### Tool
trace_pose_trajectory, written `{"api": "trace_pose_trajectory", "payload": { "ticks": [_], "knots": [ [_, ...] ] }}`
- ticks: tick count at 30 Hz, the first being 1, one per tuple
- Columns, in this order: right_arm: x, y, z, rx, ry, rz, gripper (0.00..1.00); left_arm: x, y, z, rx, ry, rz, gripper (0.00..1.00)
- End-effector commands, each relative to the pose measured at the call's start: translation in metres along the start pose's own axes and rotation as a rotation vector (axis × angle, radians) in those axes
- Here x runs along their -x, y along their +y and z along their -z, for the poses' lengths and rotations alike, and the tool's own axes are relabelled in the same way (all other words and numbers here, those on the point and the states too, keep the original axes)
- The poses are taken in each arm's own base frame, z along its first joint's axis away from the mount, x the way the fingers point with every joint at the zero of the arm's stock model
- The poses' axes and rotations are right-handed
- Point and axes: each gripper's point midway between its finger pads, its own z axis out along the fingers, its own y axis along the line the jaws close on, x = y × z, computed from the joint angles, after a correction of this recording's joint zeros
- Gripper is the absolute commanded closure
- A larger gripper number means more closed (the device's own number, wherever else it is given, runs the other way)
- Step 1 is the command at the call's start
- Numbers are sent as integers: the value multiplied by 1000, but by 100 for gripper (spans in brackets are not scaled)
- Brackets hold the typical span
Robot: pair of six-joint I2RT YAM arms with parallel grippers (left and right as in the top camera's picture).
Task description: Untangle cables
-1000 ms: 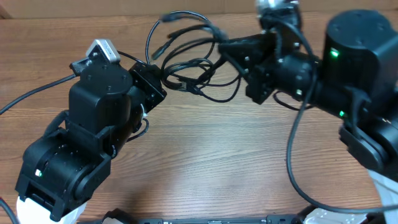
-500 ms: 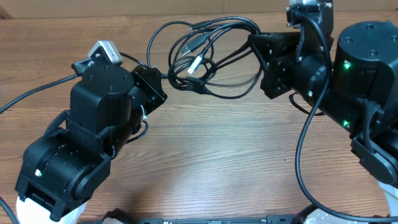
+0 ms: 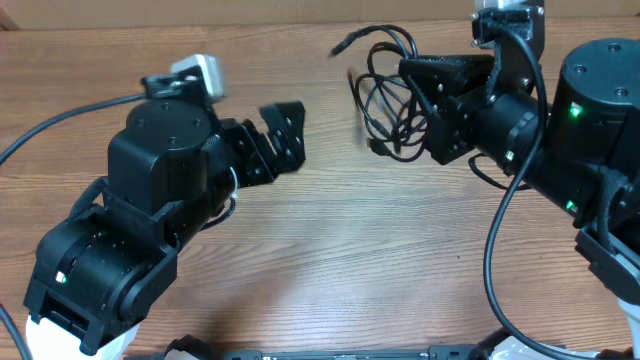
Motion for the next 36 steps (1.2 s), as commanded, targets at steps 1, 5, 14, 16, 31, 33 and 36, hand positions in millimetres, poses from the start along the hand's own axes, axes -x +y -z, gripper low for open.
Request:
{"api": "trace_pose_trajectory", "payload": {
  "ticks": [1, 5, 14, 16, 31, 33, 36],
  "knots": [
    [8, -2, 10, -12, -38, -70, 96, -13, -20, 3, -125, 74, -269, 4],
    [7, -19, 5, -104, -45, -179, 96, -25, -26, 5, -186, 117, -401, 6],
    [-12, -32, -16, -176, 13, -448, 96, -40, -31, 9, -253, 168, -534, 7],
    [-12, -32, -18, -180, 11, -501, 96, -45, -36, 10, -293, 180, -574, 7],
    [4, -7, -31, -27, -6, -790, 96, -71, -35, -3, -376, 252, -690, 3],
    [1, -2, -36, -7, 21, -815, 96, -70, -35, -4, -378, 246, -692, 3],
    [-5, 8, -45, 40, 76, -834, 96, -68, -37, -4, -382, 233, -698, 4]
  ]
}}
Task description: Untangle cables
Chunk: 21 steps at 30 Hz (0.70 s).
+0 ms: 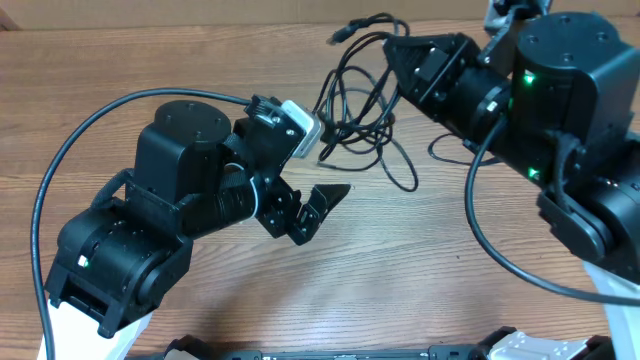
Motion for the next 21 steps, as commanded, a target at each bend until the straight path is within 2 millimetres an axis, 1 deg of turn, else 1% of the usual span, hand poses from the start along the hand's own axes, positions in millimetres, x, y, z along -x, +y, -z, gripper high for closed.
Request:
{"api": "trace_pose_trajectory", "payload": {
  "ticks": [1, 2, 4, 6, 7, 8, 9, 10, 12, 15, 18, 21],
  "knots": [
    [-13, 10, -10, 53, 93, -55, 96, 0, -1, -3, -18, -2, -26, 4],
    [-18, 13, -13, 65, 122, -56, 96, 0, -1, -3, -16, -2, -28, 4],
    [-24, 16, -14, 86, 159, -59, 96, -1, -1, -3, -16, 0, -38, 9],
    [-28, 20, -14, 102, 187, -78, 96, -1, 0, -3, -12, 0, -45, 17],
    [-29, 22, -13, 112, 195, -77, 96, -1, 0, -3, -8, -1, -45, 29],
    [-30, 23, -13, 120, 202, -76, 96, -1, 1, -3, -6, -1, -51, 46],
    [-31, 24, -12, 124, 207, -76, 96, -1, 1, -3, -7, 0, -59, 58],
    [-32, 25, -12, 128, 214, -75, 96, -1, 1, -3, -7, 0, -64, 67],
    [-32, 25, -12, 129, 215, -71, 96, -2, 1, -3, -7, 3, -67, 78],
    [-30, 23, -13, 120, 199, -72, 96, -3, 1, -3, -7, 8, -68, 84],
    [-24, 20, -14, 102, 165, -64, 96, -5, 1, -3, -7, 16, -66, 85],
    [-13, 11, -16, 56, 94, -18, 96, -8, 1, -3, -7, 28, -64, 85]
  ]
}}
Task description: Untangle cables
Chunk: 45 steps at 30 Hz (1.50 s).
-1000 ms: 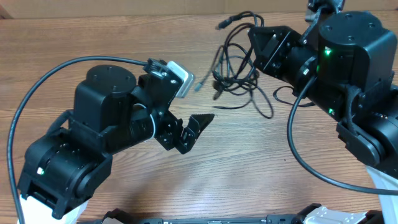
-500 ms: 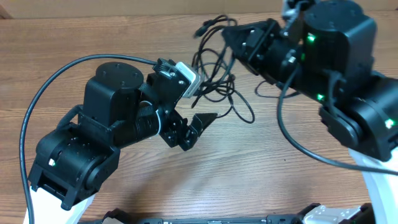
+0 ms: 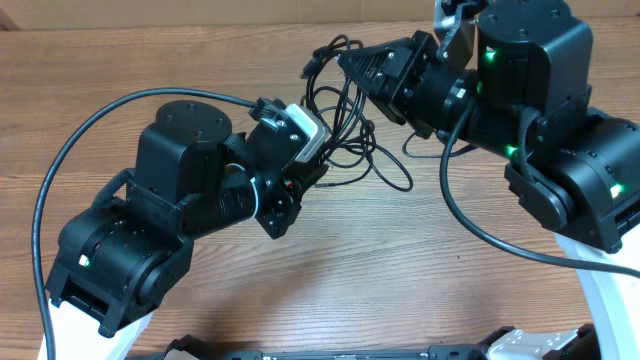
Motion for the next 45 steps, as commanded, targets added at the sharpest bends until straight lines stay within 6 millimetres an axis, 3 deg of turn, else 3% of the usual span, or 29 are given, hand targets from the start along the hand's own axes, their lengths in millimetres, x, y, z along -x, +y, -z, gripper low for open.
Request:
{"api": "trace_pose_trajectory", "payload": {
  "ticks": [1, 8, 14, 17, 21, 23, 38, 45],
  "knots": [
    [18, -5, 10, -41, -107, 61, 96, -5, 1, -2, -4, 18, -10, 85],
    [33, -53, 20, -289, -201, 192, 96, -9, 5, -2, 20, 33, -5, 84],
    [30, -79, 28, -417, -185, 252, 96, -9, 4, -2, 19, 33, -5, 83],
    [28, -77, 27, -400, -177, 236, 96, -8, 3, -2, 10, 30, -5, 75],
    [30, -73, 26, -380, -197, 178, 96, -7, -7, -2, -50, 24, -5, 45],
    [30, -74, 25, -378, -203, 136, 96, -6, -12, -1, -77, 21, -5, 38],
    [-14, -68, -43, -306, 27, -37, 96, -3, -14, -1, -91, 8, -18, 35],
    [-39, -37, -58, -196, 86, -36, 96, -4, -13, -1, -84, 8, -18, 35]
  ]
}}
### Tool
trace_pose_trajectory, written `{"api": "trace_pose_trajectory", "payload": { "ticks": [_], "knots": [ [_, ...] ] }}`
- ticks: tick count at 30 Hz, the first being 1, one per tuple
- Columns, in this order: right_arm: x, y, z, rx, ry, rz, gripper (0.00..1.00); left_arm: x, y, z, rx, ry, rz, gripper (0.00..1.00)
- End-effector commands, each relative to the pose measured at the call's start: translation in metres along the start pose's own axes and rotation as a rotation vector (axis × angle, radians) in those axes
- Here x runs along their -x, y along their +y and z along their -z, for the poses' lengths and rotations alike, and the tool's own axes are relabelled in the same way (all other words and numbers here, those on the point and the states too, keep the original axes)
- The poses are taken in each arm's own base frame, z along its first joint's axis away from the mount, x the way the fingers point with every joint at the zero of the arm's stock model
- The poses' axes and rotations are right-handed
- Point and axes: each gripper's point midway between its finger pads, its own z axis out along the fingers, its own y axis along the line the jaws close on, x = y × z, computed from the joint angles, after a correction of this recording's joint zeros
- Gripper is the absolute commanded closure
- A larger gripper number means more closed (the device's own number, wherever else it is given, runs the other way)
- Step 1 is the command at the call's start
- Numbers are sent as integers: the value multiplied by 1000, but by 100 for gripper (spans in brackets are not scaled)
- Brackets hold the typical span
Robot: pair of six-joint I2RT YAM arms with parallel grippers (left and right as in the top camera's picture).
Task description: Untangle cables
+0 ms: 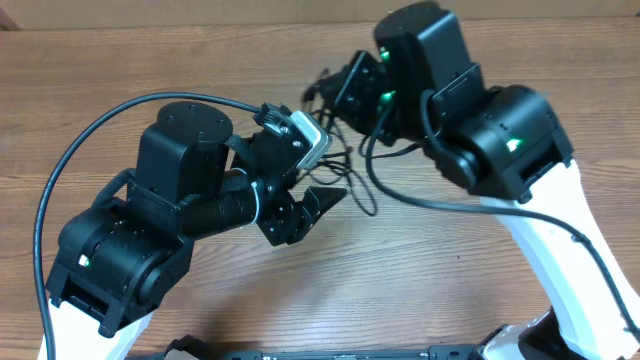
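Note:
The black cable bundle (322,92) shows only in part in the overhead view, a tangle at the right gripper's tip and a thin loop (362,198) on the wooden table (120,60); the rest is hidden under both arms. My right gripper (342,88) reaches left across the far middle and looks shut on the bundle's upper end. My left gripper (318,205) hovers just below and in front of the cables, its two fingers (332,195) spread open with nothing seen between them.
The right arm's bulky joints (500,140) and its thick grey lead (450,205) cross the right half of the table. The left arm's body (130,250) fills the near left, with its own lead arching over it. The table's far edge runs along the top.
The right arm has swung further left over the middle, covering most of the bundle. My left gripper, then down among the cables, is now below them with its fingers spread open.
The right gripper held the bundle up at the far right while the left gripper stood open at the left. Then the bundle was nearer the middle and the left gripper below it. Then the left gripper was among the cables. Now it is open, just below them.

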Motion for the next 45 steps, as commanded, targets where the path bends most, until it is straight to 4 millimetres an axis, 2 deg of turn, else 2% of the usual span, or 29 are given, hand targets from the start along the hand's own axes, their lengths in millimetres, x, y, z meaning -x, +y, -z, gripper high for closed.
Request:
{"api": "trace_pose_trajectory", "payload": {
  "ticks": [1, 7, 11, 18, 28, 38, 40, 43, 45],
  "knots": [
    [-13, 21, 10, 80, 34, -4, 96, -2, 1, -2, -6, 5, -27, 35],
    [-17, 16, 10, 60, 51, 0, 96, -2, 2, -2, 5, 7, -32, 36],
    [-11, 6, 10, 17, 13, -2, 96, -3, 9, -2, 42, 10, -33, 35],
    [-6, -2, 10, -19, -16, -1, 96, -6, 39, 2, 219, 34, -48, 35],
    [-6, 0, 10, -12, -14, -2, 96, -1, 51, 5, 289, 21, -74, 34],
    [-34, 22, 13, 101, 157, -1, 96, -1, 55, 6, 310, 21, -73, 36],
    [-38, 25, 14, 121, 178, 1, 96, -1, 55, 6, 310, 21, -74, 45],
    [-38, 25, 14, 121, 180, 1, 96, -1, 55, 6, 310, 22, -73, 75],
    [-37, 24, 14, 117, 179, -1, 96, -1, 55, 6, 310, 23, -73, 90]
  ]
}}
